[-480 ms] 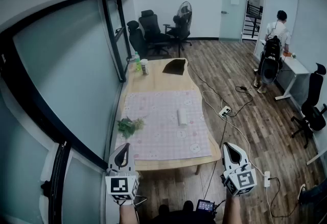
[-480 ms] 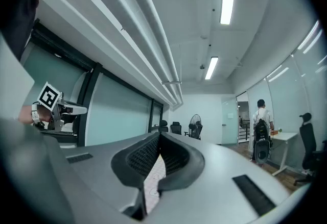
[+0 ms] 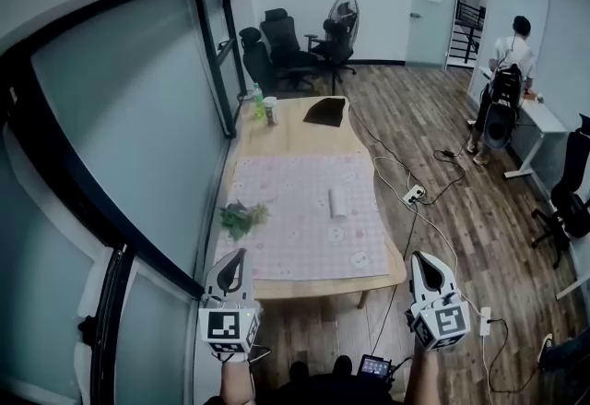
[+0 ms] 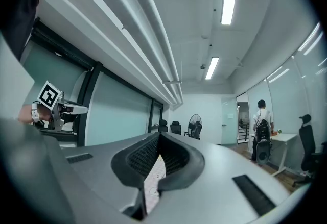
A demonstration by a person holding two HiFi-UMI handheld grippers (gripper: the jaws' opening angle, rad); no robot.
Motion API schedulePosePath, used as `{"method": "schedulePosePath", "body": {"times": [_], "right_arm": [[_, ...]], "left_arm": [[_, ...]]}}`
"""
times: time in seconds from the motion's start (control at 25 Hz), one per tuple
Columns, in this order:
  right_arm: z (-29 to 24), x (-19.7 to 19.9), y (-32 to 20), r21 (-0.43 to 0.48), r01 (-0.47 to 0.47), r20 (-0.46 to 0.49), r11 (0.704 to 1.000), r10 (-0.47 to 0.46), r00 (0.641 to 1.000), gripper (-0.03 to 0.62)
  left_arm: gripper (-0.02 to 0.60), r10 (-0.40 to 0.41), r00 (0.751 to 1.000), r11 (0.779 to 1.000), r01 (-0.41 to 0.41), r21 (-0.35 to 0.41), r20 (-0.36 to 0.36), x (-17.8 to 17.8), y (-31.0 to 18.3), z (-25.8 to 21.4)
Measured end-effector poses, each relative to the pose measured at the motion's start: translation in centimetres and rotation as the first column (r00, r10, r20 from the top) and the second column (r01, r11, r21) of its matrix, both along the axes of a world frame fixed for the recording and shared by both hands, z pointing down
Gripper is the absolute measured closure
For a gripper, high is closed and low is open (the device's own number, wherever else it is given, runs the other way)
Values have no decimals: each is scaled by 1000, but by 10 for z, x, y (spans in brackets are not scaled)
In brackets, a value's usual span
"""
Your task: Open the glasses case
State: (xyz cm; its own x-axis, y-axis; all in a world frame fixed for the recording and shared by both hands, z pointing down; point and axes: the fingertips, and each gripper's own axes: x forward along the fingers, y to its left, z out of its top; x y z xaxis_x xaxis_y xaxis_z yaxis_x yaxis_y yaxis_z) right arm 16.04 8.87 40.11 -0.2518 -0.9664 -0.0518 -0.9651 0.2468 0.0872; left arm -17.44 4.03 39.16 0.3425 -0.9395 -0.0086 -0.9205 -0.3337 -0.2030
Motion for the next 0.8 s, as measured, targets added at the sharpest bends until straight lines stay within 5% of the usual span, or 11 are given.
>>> {"method": "schedulePosePath", "body": {"times": [0.2, 0.52, 0.8], "right_arm": [[-8, -2, 6, 32, 13, 26, 999, -14, 1000, 576], [-8, 8, 1, 51, 45, -62, 998, -42, 997, 576], [15, 57, -13, 9, 41, 30, 999, -41, 999, 576]], "left_arm": [[584, 12, 1000, 1000, -12, -8, -6, 3, 3, 1], [584, 15, 1000, 1000, -15, -3, -6, 31, -2, 3], [584, -70, 996, 996, 73, -44, 58, 36, -24, 16]]}}
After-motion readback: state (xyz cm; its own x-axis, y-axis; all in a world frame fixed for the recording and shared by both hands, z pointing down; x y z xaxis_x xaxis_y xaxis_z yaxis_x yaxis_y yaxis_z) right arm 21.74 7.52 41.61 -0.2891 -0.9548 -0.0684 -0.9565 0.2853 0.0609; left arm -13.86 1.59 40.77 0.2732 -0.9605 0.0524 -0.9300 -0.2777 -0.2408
